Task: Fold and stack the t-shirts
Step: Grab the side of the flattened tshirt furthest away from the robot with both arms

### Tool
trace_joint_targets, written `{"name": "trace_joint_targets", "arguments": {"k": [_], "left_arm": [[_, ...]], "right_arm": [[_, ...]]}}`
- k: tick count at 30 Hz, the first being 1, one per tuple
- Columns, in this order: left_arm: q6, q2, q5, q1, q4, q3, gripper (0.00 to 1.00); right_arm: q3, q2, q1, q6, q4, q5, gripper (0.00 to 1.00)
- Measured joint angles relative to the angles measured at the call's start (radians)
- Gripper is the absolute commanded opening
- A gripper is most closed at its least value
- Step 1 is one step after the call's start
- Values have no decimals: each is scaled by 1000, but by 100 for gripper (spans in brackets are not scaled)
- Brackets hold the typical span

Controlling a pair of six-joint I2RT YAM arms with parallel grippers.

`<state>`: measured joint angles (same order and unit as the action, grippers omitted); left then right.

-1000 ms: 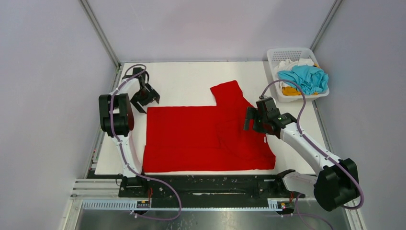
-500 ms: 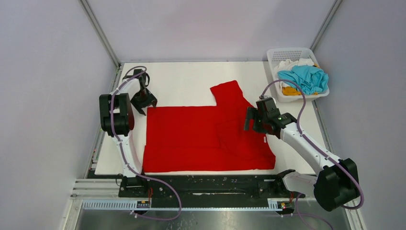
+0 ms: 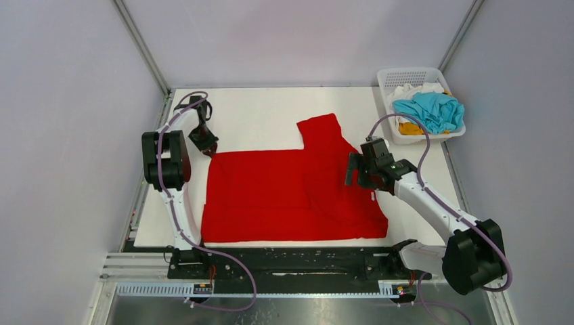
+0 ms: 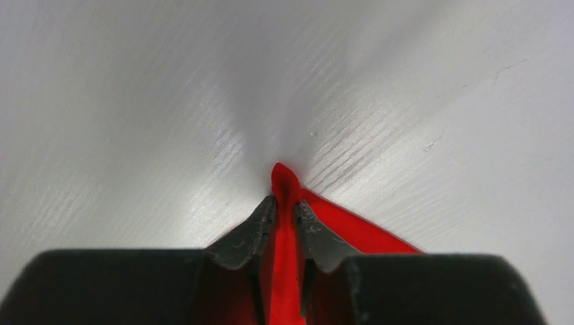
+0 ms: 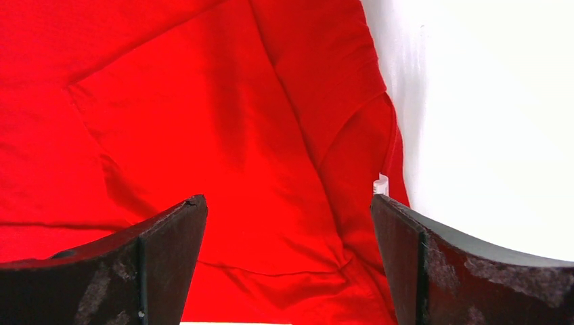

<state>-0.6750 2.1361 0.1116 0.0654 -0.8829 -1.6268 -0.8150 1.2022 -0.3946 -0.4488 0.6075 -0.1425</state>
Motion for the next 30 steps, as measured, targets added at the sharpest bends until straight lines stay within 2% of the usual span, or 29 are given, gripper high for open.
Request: {"name": "trace_joint_targets", "arguments": {"k": [3, 7, 11, 15, 21, 25, 30], "left_arm": [[6, 5, 0, 0, -5, -9, 0], [17, 7, -1, 0, -7, -12, 0], [18, 8, -3, 0, -8, -13, 0], [21, 7, -5, 0, -7, -13, 0], [28, 5, -10, 0, -4, -10, 0], [31, -18, -27, 0, 27, 27, 0], [31, -49, -41, 2, 48, 76, 0]], "right_arm": [[0, 10, 0, 0, -8, 0, 100], [-28, 52, 0, 1, -12, -12, 100], [-172, 169, 0, 12, -17, -37, 99], [-417, 354, 1, 37, -37, -62, 99], [-827, 720, 3, 32, -59, -58, 98], [-1001, 888, 4, 6, -72, -27, 99], [-1373, 1156, 7, -16, -43, -34, 100]]}}
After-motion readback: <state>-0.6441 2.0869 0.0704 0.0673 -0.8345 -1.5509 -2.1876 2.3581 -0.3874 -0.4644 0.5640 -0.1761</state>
